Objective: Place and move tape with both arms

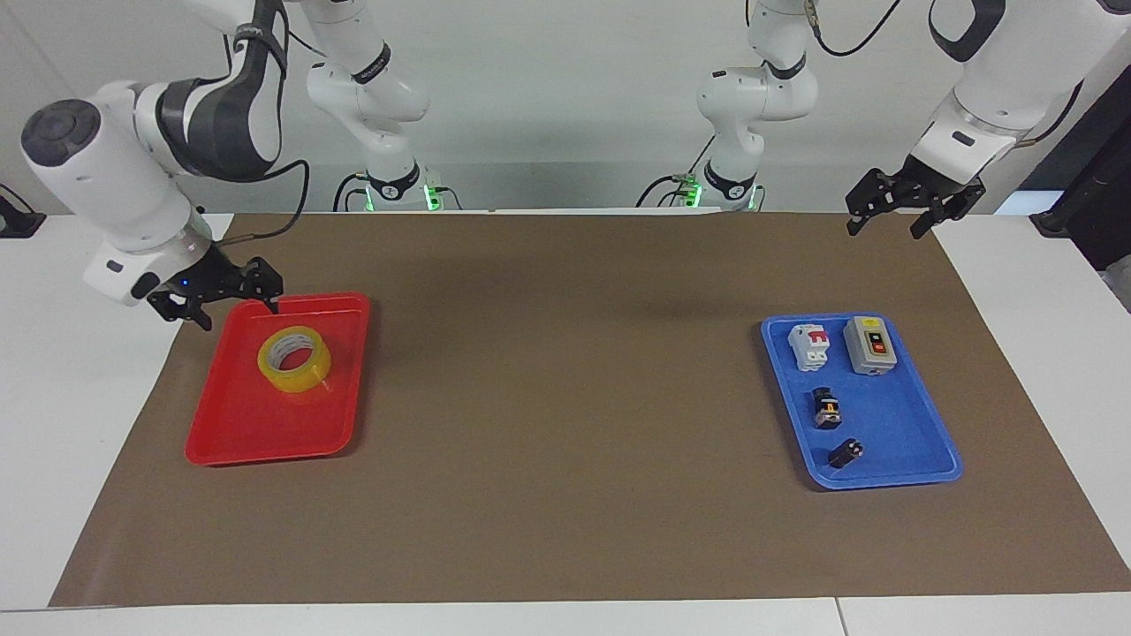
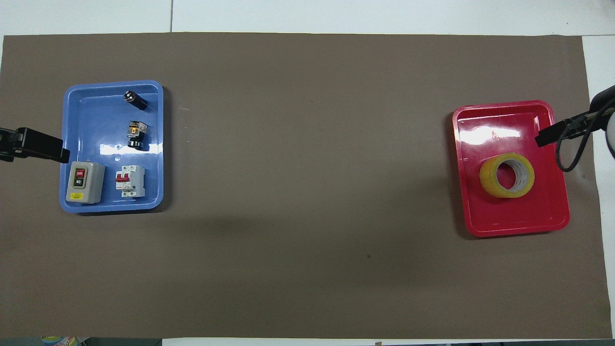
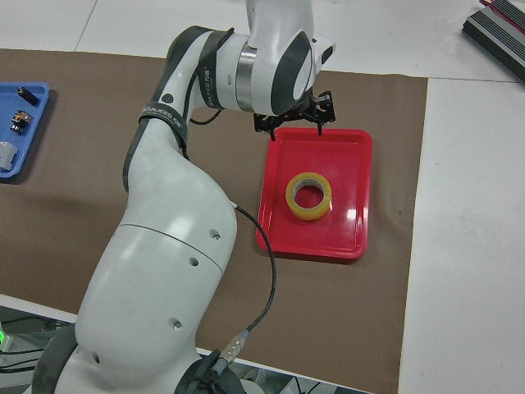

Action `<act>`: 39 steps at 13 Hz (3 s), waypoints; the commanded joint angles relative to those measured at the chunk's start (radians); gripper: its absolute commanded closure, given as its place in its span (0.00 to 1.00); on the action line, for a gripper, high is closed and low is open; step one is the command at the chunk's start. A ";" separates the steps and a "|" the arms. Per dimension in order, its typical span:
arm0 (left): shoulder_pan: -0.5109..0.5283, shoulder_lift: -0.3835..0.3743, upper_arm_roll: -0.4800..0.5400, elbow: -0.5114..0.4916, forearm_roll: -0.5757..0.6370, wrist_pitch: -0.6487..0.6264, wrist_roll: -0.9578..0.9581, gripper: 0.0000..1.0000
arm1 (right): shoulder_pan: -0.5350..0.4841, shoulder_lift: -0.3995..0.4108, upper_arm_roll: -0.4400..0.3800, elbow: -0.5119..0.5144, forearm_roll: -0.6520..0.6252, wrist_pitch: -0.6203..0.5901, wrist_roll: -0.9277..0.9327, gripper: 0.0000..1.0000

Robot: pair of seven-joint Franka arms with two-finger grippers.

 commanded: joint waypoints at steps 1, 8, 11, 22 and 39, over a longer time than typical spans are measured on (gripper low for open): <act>0.007 -0.021 -0.005 -0.012 0.011 -0.007 0.002 0.00 | 0.000 -0.042 0.002 0.106 0.010 -0.152 0.072 0.00; 0.007 -0.021 -0.005 -0.012 0.011 -0.007 0.002 0.00 | 0.073 -0.171 0.004 -0.030 0.002 -0.224 0.192 0.00; 0.007 -0.021 -0.005 -0.012 0.011 -0.007 0.002 0.00 | 0.068 -0.170 0.001 -0.029 0.004 -0.237 0.189 0.00; 0.007 -0.021 -0.005 -0.012 0.011 -0.007 0.002 0.00 | 0.113 -0.128 -0.053 0.059 -0.052 -0.241 0.186 0.00; 0.007 -0.021 -0.005 -0.012 0.011 -0.007 0.002 0.00 | 0.136 -0.136 -0.061 0.039 -0.029 -0.229 0.203 0.00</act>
